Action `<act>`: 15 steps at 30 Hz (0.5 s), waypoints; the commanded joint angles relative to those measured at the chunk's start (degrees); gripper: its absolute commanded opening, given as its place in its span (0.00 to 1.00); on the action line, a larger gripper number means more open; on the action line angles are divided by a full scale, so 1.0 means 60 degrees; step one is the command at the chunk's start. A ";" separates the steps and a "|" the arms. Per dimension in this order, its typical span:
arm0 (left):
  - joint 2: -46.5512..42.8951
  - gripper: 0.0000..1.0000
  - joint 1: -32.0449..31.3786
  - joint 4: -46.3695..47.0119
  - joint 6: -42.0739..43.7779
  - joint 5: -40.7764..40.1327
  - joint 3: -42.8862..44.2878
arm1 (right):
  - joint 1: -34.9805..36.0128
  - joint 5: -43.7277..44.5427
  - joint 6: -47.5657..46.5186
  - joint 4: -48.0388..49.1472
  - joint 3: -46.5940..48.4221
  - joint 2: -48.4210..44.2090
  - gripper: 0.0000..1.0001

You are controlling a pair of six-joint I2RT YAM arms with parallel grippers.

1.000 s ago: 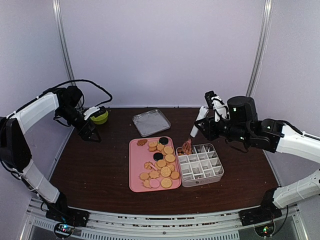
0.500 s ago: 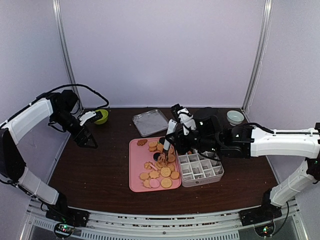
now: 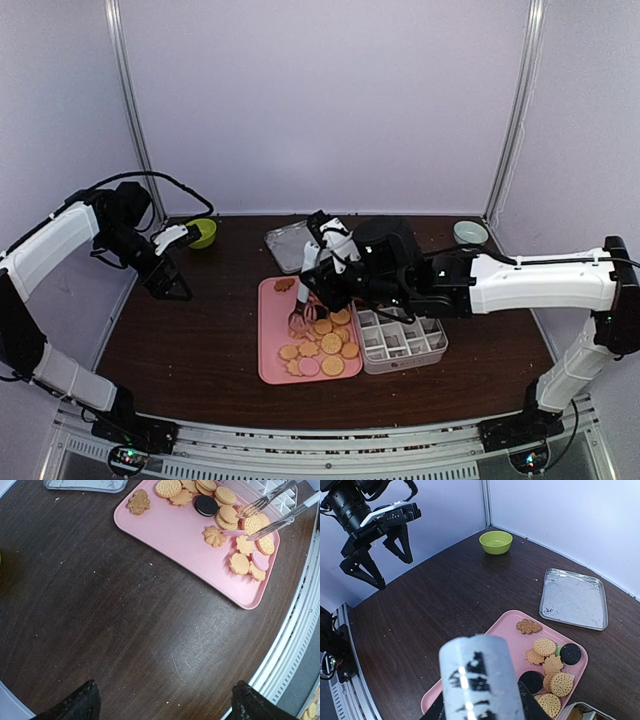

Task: Pack the cookies
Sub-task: Pick up the fake cookies from the plate.

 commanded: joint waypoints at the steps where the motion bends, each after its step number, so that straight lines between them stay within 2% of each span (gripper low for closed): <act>1: -0.0185 0.94 0.0098 0.0031 -0.0106 0.0055 -0.0104 | 0.0072 0.0435 -0.0397 0.0206 0.0508 0.0255 0.36; 15: -0.0068 0.94 0.0103 -0.0084 -0.0084 0.0098 0.0121 | 0.0091 0.0334 -0.0673 0.0023 0.0739 0.0908 0.35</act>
